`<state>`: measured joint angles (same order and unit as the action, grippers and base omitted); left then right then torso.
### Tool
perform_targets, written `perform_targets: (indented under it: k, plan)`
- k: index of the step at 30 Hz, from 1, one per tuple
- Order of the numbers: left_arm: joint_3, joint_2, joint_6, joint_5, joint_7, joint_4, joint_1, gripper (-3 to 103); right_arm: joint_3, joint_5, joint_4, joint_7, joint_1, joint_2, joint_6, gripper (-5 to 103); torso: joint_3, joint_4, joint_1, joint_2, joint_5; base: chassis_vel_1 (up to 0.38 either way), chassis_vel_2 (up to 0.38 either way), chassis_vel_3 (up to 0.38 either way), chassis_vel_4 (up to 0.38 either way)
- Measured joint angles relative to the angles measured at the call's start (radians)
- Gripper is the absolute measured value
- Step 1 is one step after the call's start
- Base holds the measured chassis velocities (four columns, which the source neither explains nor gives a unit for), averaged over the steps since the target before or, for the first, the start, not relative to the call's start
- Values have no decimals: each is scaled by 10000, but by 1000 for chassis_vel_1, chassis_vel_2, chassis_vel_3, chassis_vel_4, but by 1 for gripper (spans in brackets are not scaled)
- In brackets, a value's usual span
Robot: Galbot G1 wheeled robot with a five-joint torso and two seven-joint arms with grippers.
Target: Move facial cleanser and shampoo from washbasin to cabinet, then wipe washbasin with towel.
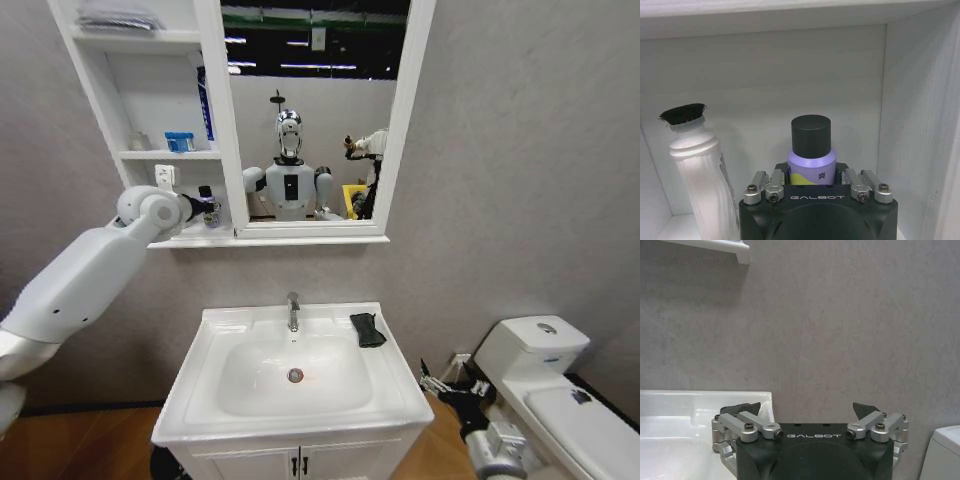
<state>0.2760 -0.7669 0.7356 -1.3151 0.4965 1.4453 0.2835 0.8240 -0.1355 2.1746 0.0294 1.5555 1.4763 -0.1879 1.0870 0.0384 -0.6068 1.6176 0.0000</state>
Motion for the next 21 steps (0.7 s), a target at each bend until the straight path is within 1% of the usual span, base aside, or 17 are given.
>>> perform_targets:
  k: [1, 2, 4, 5, 6, 9, 10, 13, 14, 15, 17, 18, 19, 21]
  plan:
    - [0, 8, 0, 22, 23, 10, -5, 42, -8, 5, -3, 0, -9, 0, 0, 100, 0, 0, 1, 0, 0, 0, 0, 0, 0]
    - [-1, 18, -3, 68, 43, 13, -10, 52, -15, 10, -8, 0, -33, -6, 1, 100, 0, 0, 0, 0, 0, 0, 0, 0, 0]
    - [-2, 18, -4, 75, 44, 13, -12, 52, -16, 12, -9, 0, -40, -7, 1, 100, 0, -1, 1, 0, 0, 0, 0, 0, 0]
    - [-14, 16, -6, 77, 42, 12, -18, 57, -19, 15, -10, -1, -54, -11, 0, 100, 0, -1, 0, 0, 0, 0, 0, 0, 0]
    - [-14, 16, -6, 77, 42, 12, -18, 57, -19, 15, -10, -1, -54, -11, 0, 100, 0, -1, 0, 0, 0, 0, 0, 0, 0]
    - [-132, -16, -20, 69, 34, 35, -99, 74, -14, 25, -1, -12, -6, -11, 3, 100, 0, -1, 0, 0, 0, 0, 0, 0, 0]
    - [-132, -16, -20, 69, 34, 35, -99, 74, -14, 25, -1, -12, -6, -11, 3, 100, 0, -1, 0, 0, 0, 0, 0, 0, 0]
    - [-310, -34, -80, 59, 33, 136, -217, 90, 38, 25, 13, -22, 65, -36, 32, 100, 0, 0, 0, 0, 0, 0, 0, 0, 0]
    - [-310, -34, -80, 59, 33, 136, -217, 90, 38, 25, 13, -22, 65, -36, 32, 100, 0, 0, 0, 0, 0, 0, 0, 0, 0]
    - [-392, -12, -87, 36, 35, 230, -283, 95, 66, 21, 22, -24, 74, -45, 37, 100, 0, 1, 0, 0, 0, 0, 0, 0, 0]
    - [-588, 154, -137, 44, 85, 581, -522, 100, 107, -13, 69, -47, 76, -57, 47, 100, 0, 1, 0, 0, 0, 0, 0, 0, 0]
    - [-588, 154, -137, 44, 85, 581, -522, 100, 107, -13, 69, -47, 76, -57, 47, 100, 0, 1, 0, 0, 0, 0, 0, 0, 0]
    - [-761, 252, -160, 45, 163, 828, -690, 100, 109, -38, 128, -69, 76, -55, 42, 100, 0, 1, 0, 0, 0, 0, 0, 0, 0]
    - [-1289, 475, -215, 43, 342, 1415, -1121, 100, 105, -54, 239, -85, 76, -35, 8, 100, 0, 2, 0, 0, 0, 0, 0, 0, 0]
